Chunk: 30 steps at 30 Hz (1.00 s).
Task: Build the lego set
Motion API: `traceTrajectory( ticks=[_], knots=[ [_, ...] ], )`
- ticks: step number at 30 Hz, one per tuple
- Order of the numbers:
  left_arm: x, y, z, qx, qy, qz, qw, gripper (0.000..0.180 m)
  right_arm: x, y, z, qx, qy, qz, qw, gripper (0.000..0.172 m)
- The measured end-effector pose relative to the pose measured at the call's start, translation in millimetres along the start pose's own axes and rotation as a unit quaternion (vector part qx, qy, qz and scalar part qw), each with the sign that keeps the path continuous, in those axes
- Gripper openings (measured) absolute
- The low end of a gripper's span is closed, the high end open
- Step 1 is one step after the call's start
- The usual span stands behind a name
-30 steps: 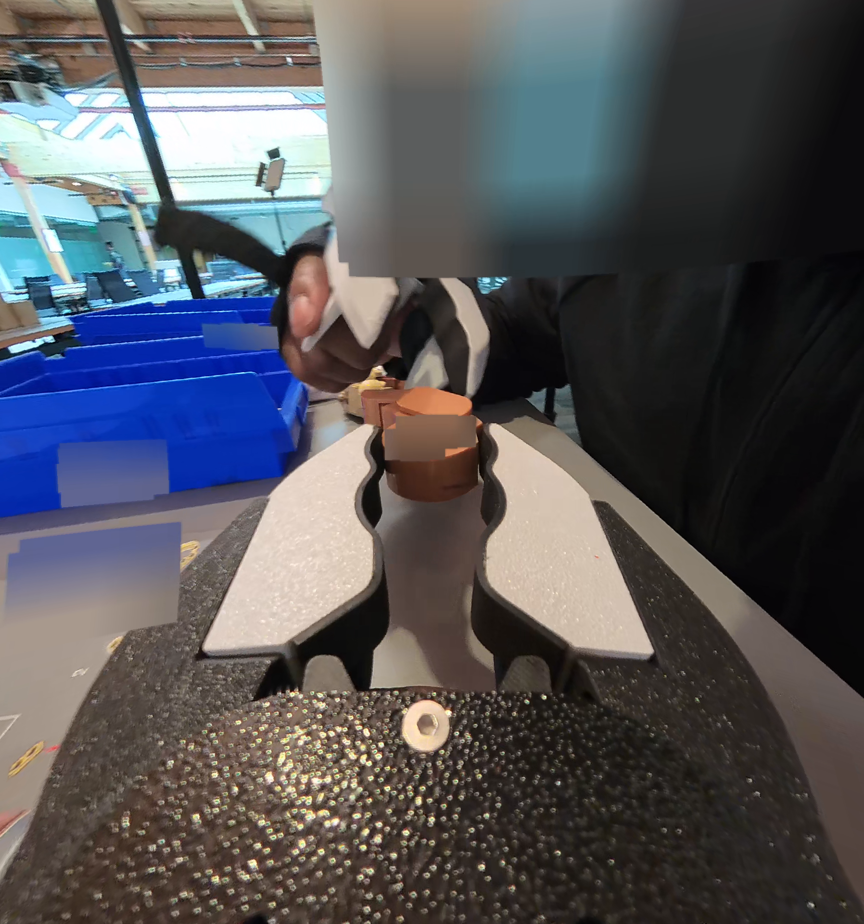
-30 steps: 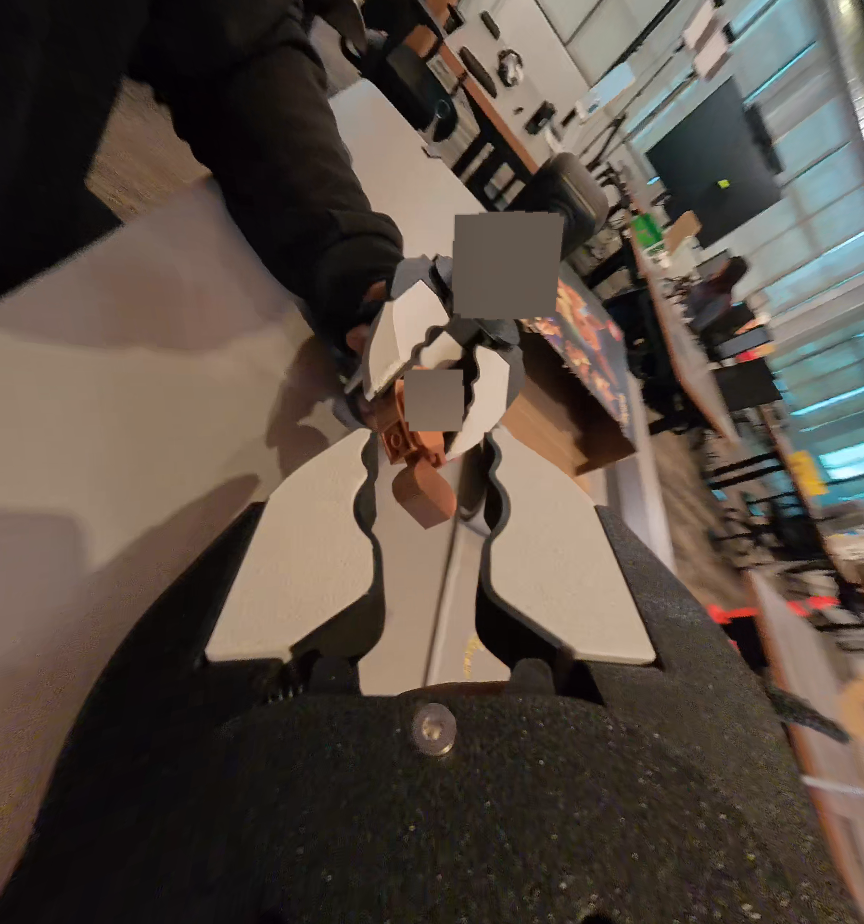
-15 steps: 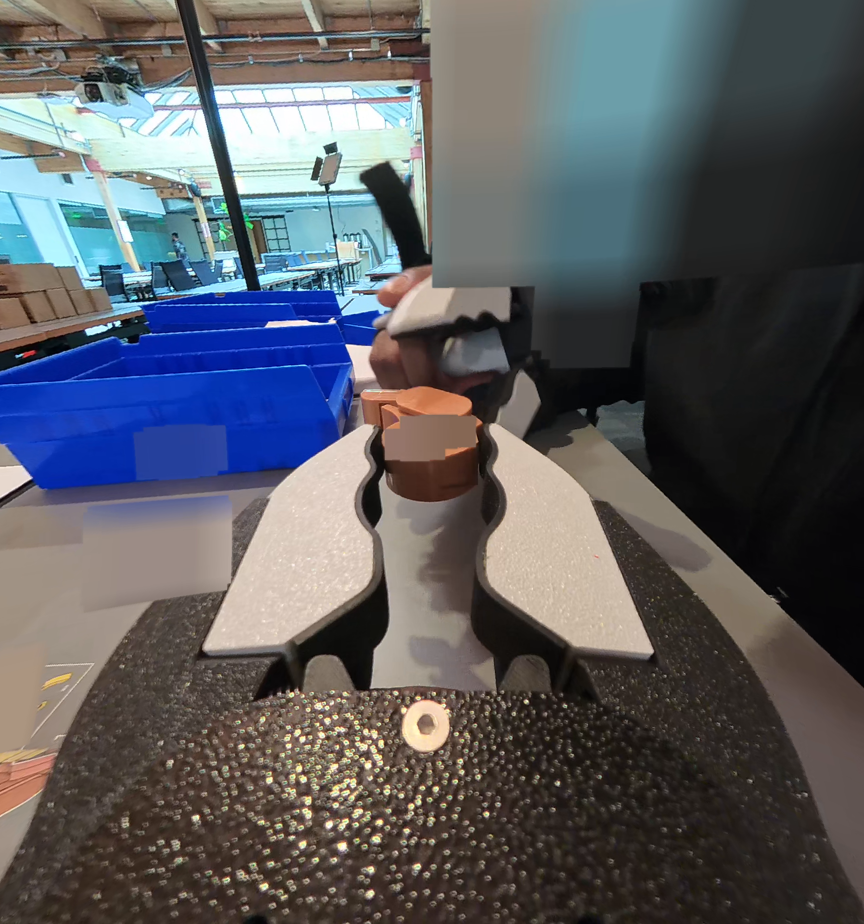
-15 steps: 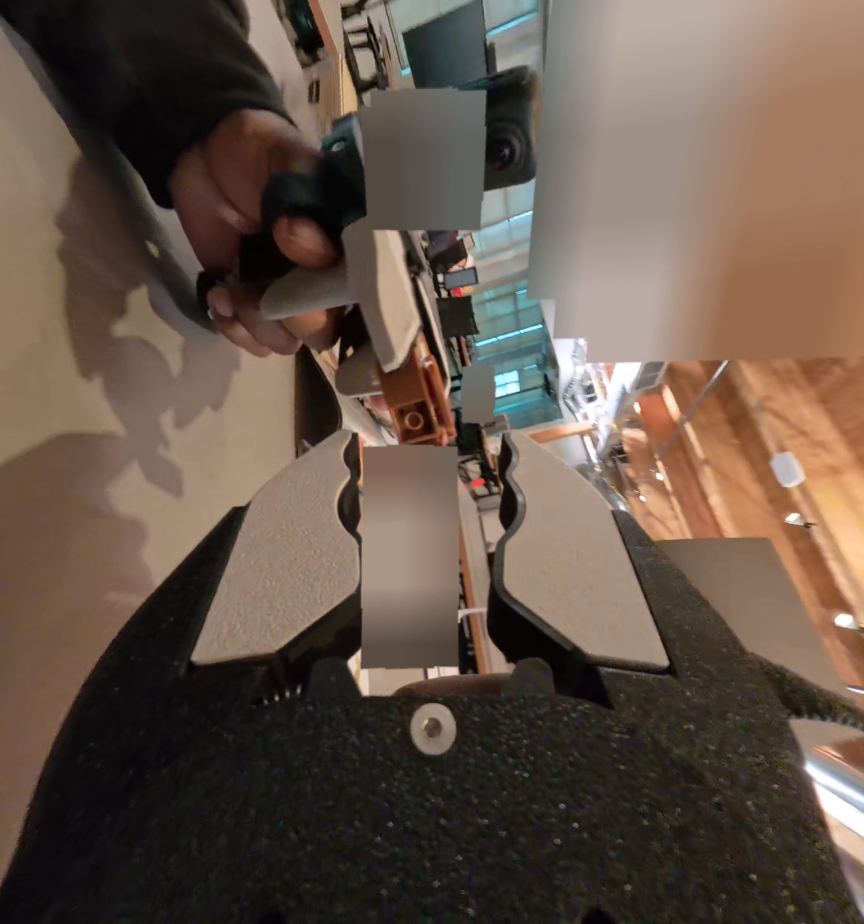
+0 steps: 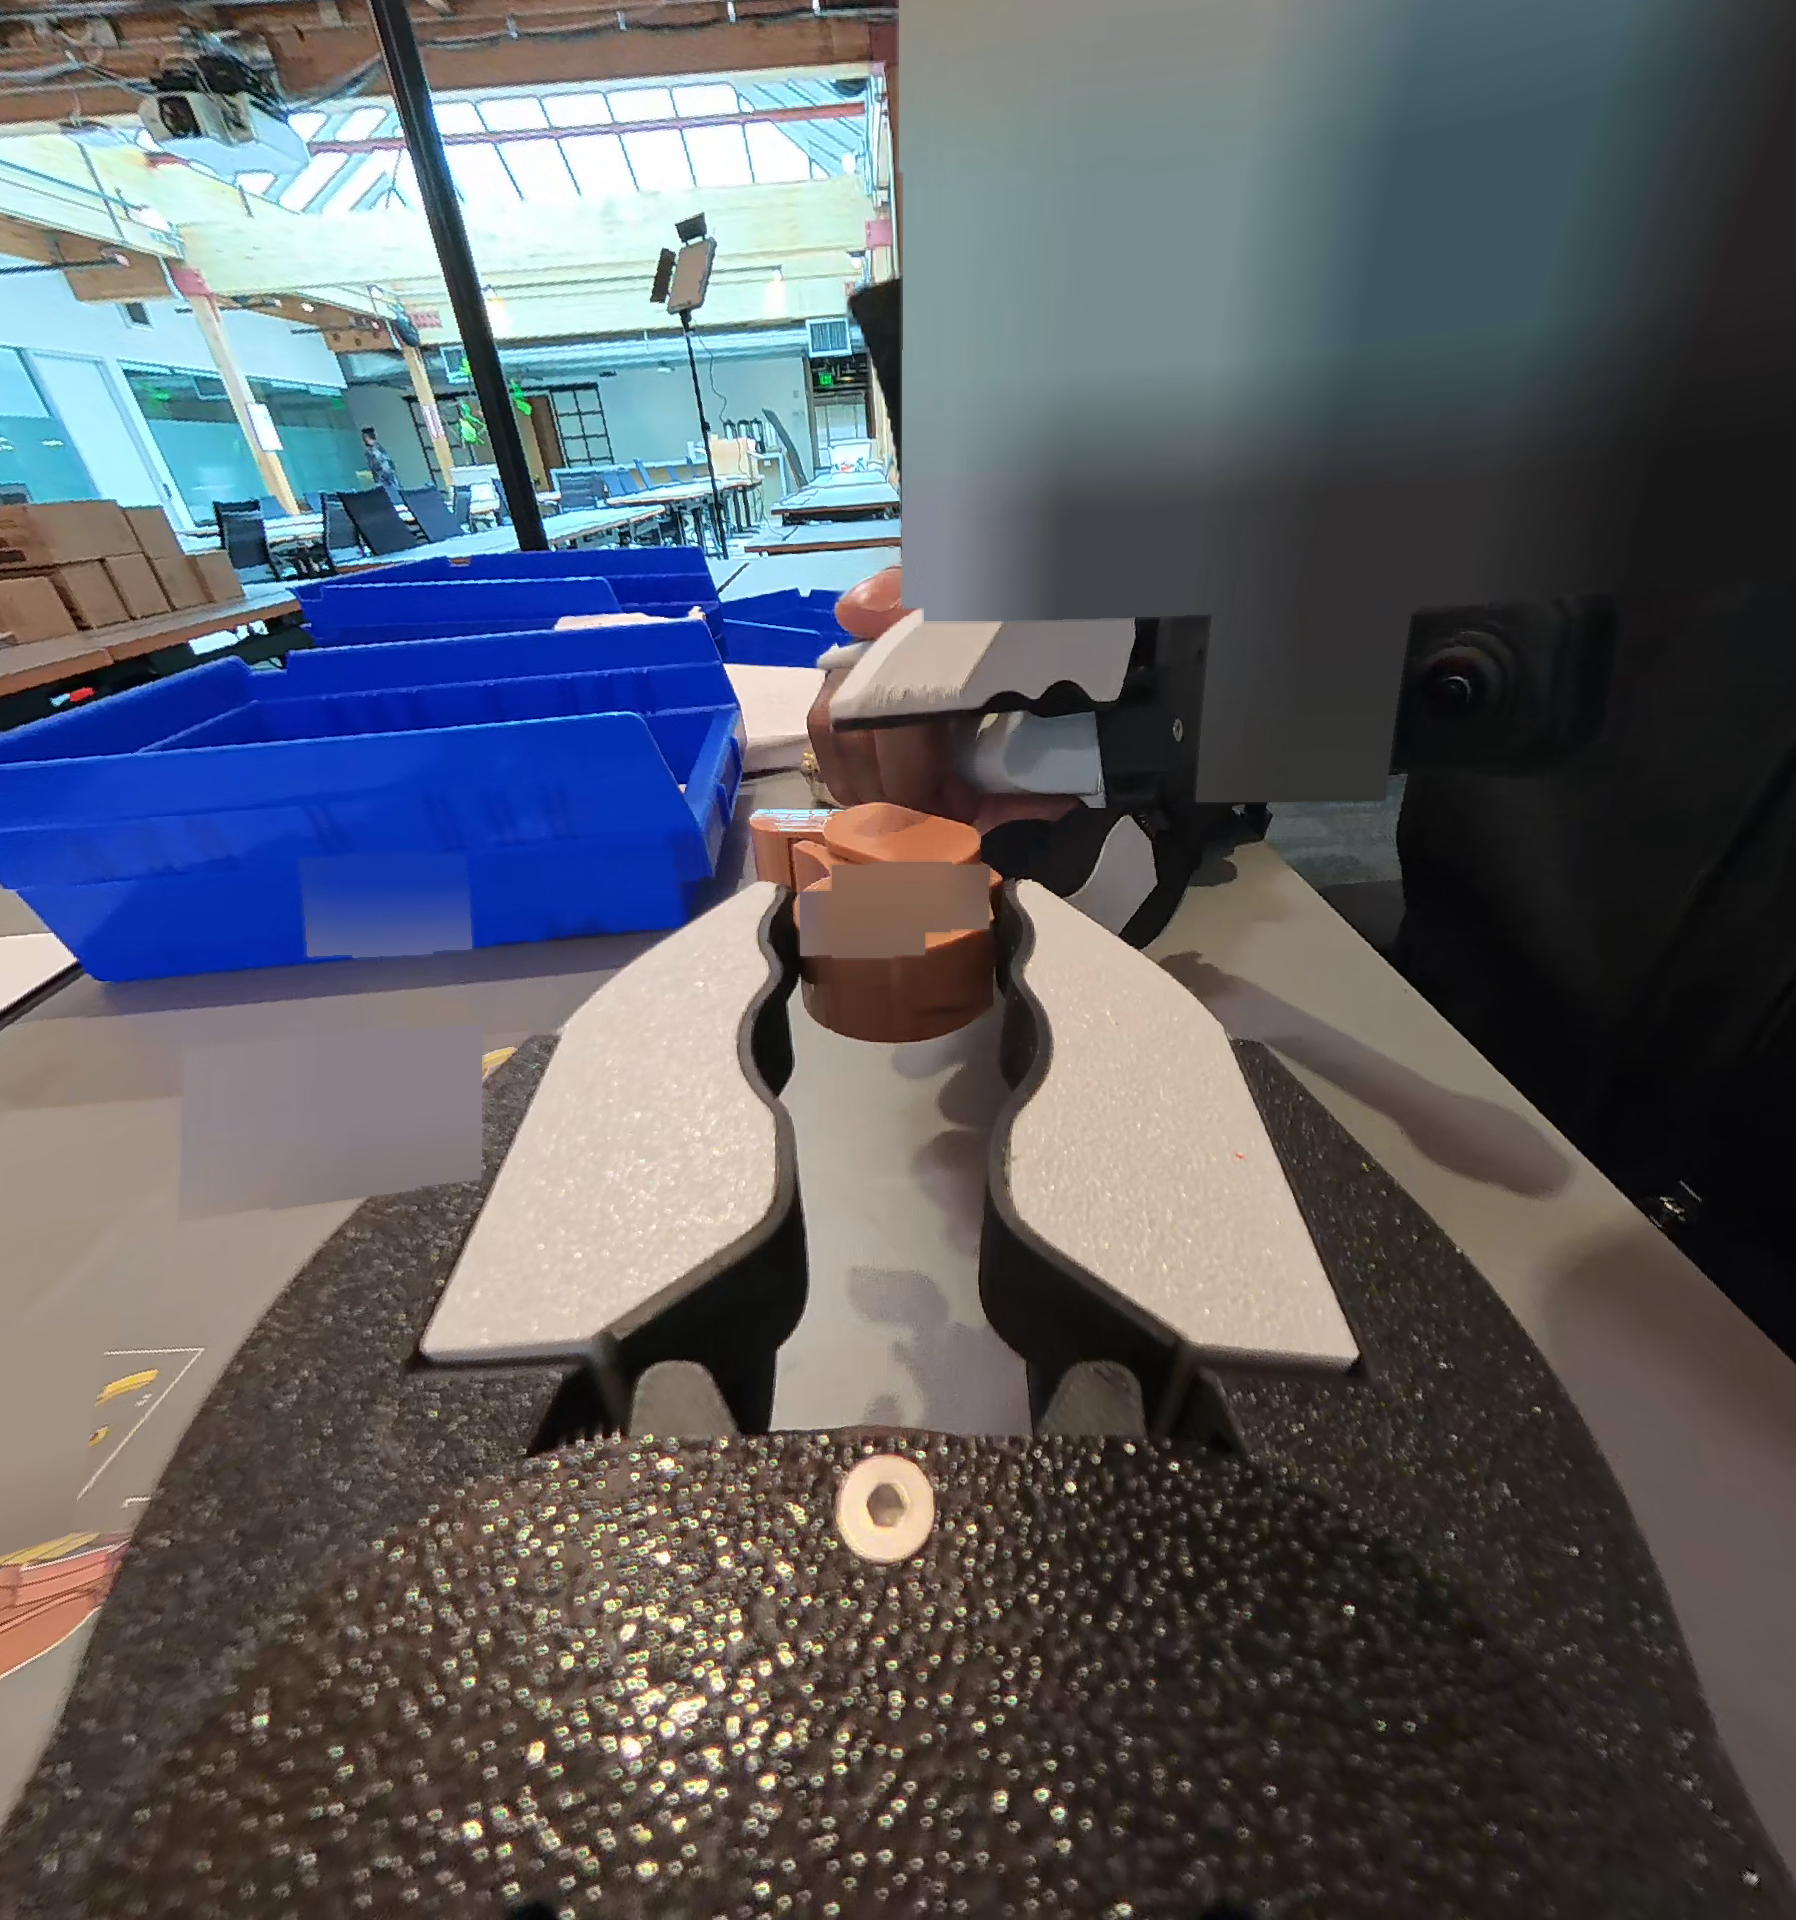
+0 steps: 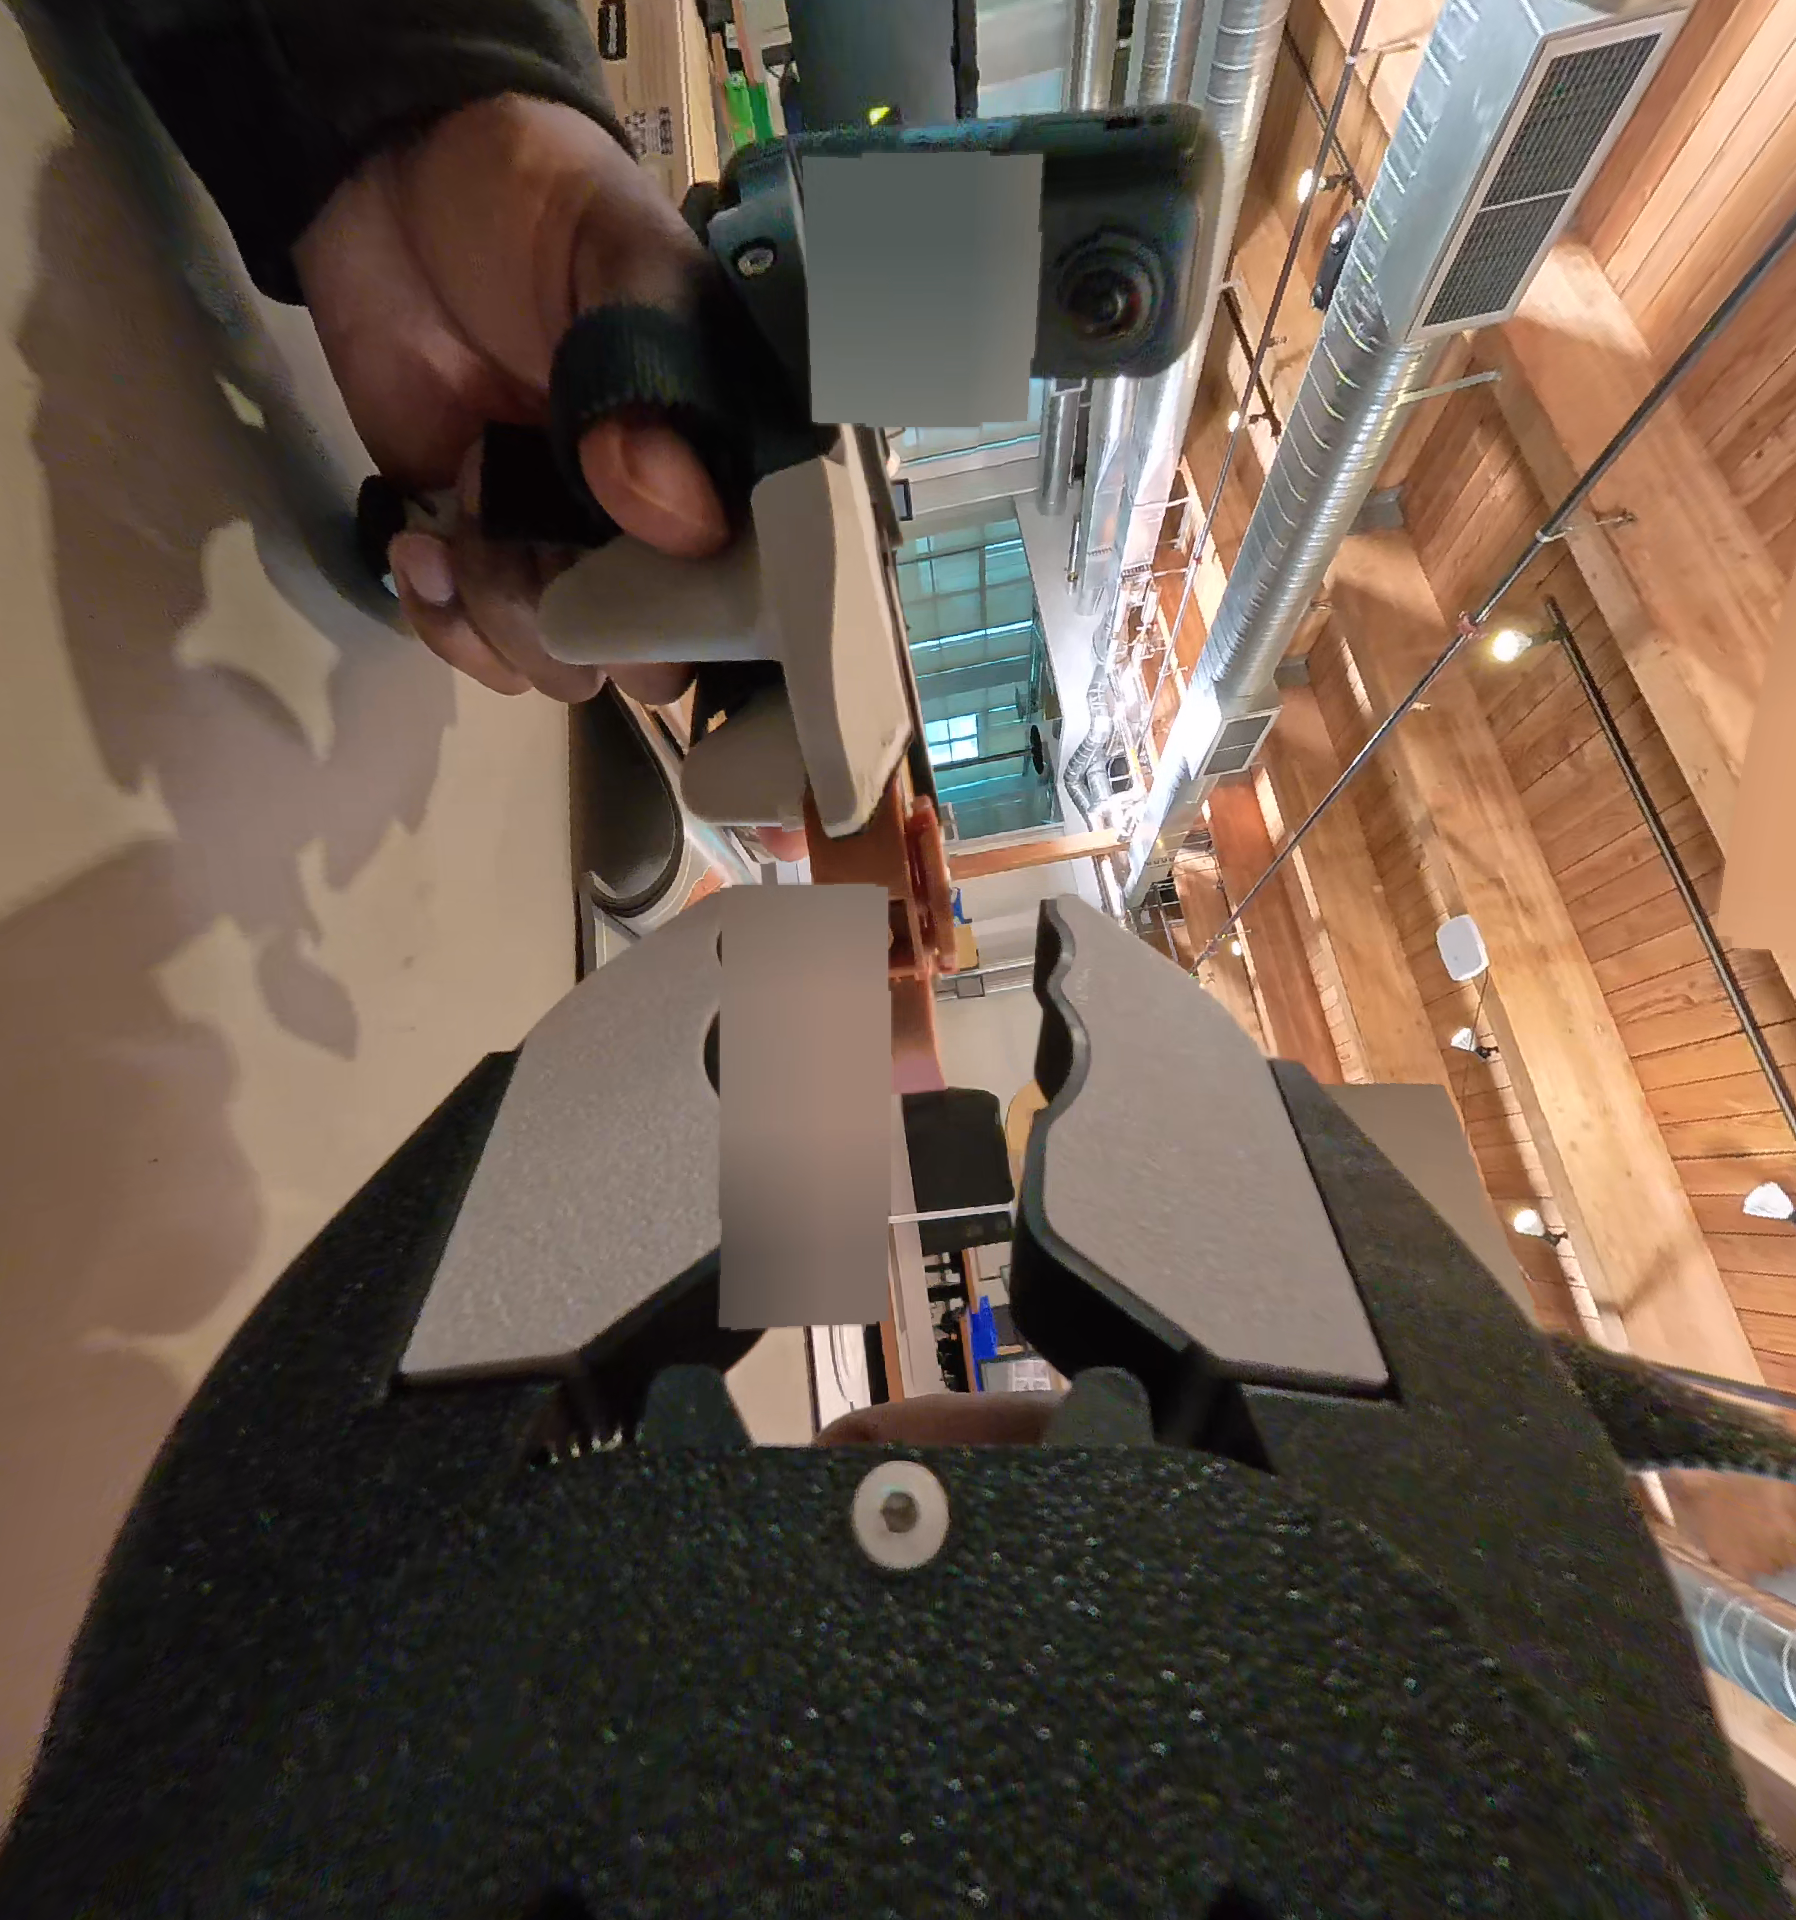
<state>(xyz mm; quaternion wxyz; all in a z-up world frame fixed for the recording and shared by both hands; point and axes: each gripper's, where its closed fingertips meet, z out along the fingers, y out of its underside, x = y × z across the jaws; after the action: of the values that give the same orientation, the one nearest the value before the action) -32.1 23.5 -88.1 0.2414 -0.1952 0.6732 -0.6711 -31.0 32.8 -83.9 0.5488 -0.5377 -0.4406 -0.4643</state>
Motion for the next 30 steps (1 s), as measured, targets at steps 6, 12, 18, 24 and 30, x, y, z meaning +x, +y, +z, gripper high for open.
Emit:
traceTrajectory(
  ticks=[6, 12, 18, 24, 30],
  knots=[
    [3.0, 2.7, 2.3, -0.005, 0.007, 0.000, 1.000, 0.036, -7.0, -1.4, 1.3, 0.001, -0.006, -0.016, 1.000, 0.046],
    [3.3, 2.8, 2.4, -0.005, 0.008, -0.002, 1.000, 0.036, -7.6, -4.0, 1.9, 0.003, 0.001, -0.028, 1.000, 0.044],
    [4.6, 2.2, 2.9, -0.003, 0.011, -0.004, 1.000, 0.036, -5.7, -5.4, 1.9, 0.002, 0.013, -0.042, 0.999, 0.024],
    [6.2, 2.5, 4.2, -0.004, 0.013, -0.003, 1.000, 0.036, -5.4, -5.8, 0.5, 0.000, 0.005, -0.060, 0.998, 0.022],
    [8.0, 2.4, 4.8, -0.003, 0.018, -0.002, 1.000, 0.036, -5.2, -7.0, -1.1, 0.003, 0.001, -0.065, 0.998, 0.022]
  ],
)
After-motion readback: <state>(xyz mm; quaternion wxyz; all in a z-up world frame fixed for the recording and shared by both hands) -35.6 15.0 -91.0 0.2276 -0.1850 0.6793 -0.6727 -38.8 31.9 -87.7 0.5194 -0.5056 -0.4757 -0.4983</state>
